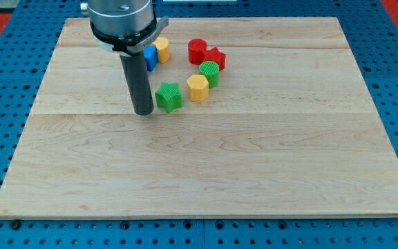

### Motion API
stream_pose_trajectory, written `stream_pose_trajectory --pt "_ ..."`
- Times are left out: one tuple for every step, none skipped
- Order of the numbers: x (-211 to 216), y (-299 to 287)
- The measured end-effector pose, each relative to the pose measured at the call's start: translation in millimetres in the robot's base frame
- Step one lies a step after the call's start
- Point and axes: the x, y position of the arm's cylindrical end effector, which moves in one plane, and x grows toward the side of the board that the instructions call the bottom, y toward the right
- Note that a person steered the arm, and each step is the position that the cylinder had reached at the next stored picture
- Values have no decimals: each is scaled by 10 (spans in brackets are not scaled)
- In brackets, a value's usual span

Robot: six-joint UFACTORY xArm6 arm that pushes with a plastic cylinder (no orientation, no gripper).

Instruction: Move green star closer to yellow hexagon

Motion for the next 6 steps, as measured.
stream_pose_trajectory --pt "-41 402" --pt "-134 346" --pt "-171 231" --pt "-288 208" --pt "-325 -664" --pt "-712 -951"
